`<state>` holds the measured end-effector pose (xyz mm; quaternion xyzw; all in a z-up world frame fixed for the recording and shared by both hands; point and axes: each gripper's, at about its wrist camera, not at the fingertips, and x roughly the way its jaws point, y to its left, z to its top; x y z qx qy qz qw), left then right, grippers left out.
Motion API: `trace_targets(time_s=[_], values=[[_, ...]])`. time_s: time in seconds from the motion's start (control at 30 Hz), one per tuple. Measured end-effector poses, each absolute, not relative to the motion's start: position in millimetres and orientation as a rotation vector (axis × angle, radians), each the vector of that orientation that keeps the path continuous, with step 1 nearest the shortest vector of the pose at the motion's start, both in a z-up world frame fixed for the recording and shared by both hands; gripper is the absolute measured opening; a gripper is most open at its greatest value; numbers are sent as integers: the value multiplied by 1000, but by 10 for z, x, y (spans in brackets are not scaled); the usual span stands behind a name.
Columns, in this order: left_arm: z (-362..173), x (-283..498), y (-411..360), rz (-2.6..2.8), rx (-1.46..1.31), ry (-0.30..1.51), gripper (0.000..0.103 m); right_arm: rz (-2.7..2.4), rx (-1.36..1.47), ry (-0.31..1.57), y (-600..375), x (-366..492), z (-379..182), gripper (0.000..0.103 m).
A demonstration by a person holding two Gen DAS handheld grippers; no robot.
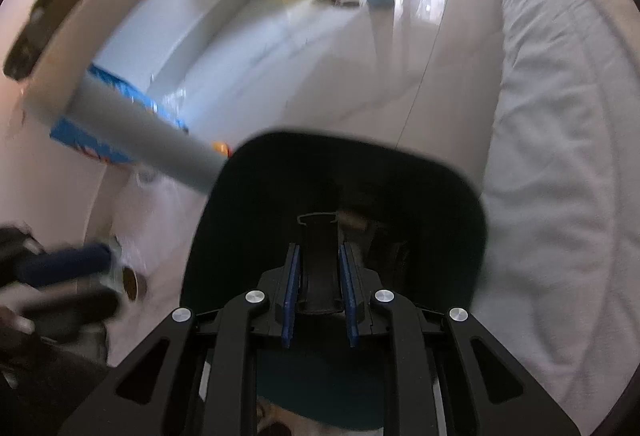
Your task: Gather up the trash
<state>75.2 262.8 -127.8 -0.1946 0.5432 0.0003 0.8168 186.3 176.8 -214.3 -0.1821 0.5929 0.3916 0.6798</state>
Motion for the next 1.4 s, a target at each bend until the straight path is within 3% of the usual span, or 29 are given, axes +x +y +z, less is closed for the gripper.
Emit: trace_targets(time_s=[0.03, 0.1, 0.27, 0.3, 0.37, 0.5, 0.67, 0.87, 1.07, 1.4], values=[[-1240, 747, 2625, 9, -402, 1145, 28, 877, -422, 1343, 1781, 1841, -2187, 20], [-1168, 739, 2618, 27, -378, 1118, 48, 872, -446, 1359, 1799, 1804, -2255, 21], [-892, 669, 2634, 68, -356, 1023, 55, 852, -496, 1403, 1822, 1735, -2422, 22], [-867, 668, 2626, 71, -357, 1008, 56, 851, -502, 1407, 1826, 1723, -2432, 25], [-723, 610, 2621, 88, -344, 962, 64, 850, -516, 1416, 1804, 1700, -2447, 54], [-425, 494, 2503, 83, -274, 863, 77, 850, -560, 1373, 1788, 1639, -2334, 57], [-77, 357, 2374, 95, -252, 753, 93, 855, -536, 1296, 1658, 1559, -2074, 69], [312, 117, 2176, 135, -227, 628, 100, 902, -474, 1135, 1405, 1403, -1569, 86], [542, -147, 1931, 203, -165, 568, 100, 899, -375, 987, 932, 1267, -1046, 100], [633, -445, 1620, 263, -117, 515, 100, 764, -246, 647, -238, 816, -7, 100]])
